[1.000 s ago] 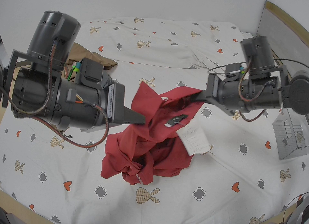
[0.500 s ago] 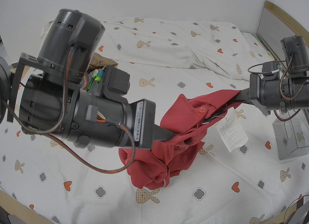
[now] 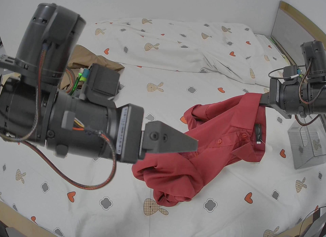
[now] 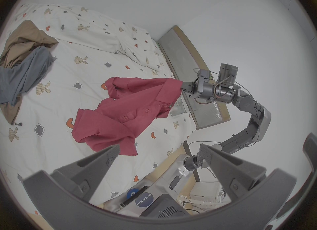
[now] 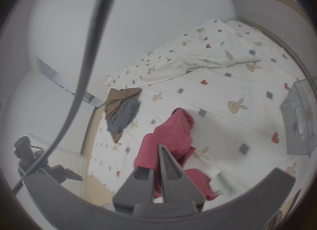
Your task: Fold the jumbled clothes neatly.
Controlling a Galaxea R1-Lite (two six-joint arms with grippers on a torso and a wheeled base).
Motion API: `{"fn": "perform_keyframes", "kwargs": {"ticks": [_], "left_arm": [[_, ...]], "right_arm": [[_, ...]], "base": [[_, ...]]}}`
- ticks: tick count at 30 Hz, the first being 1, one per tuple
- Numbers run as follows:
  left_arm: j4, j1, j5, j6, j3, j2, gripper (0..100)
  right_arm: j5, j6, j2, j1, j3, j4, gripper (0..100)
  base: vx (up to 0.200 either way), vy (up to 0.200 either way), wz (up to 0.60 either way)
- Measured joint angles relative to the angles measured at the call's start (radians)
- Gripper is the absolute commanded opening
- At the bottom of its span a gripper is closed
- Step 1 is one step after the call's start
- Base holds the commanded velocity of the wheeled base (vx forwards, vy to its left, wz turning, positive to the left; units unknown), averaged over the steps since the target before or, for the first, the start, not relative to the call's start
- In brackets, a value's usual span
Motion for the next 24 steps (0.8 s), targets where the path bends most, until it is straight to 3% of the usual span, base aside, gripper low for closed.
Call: {"fn": "perform_keyframes", "kwargs": {"ticks": [9, 15, 16, 24], "left_arm": [[-0.006, 0.108, -0.002, 0.004, 0.037, -0.003, 100], [-0.020, 0.173, -0.016, 0.026, 0.048, 0.014, 100], [-0.024, 0.186, -0.019, 0.036, 0.049, 0.019, 100], [-0.066, 0.318, -0.129, 0.078, 0.059, 0.068, 100]], "right_arm": [[0.003, -0.076, 0.018, -0.168, 0.004, 0.006, 0], [0.003, -0.101, 0.021, -0.228, 0.015, 0.011, 0], [0.003, -0.103, 0.021, -0.232, 0.017, 0.011, 100], [-0.024, -0.109, 0.054, -0.253, 0.026, 0.001, 100]], "base": [[0.000, 0.000, 0.00], [0.000, 0.000, 0.00], [0.000, 0.000, 0.00], [0.000, 0.000, 0.00]]}}
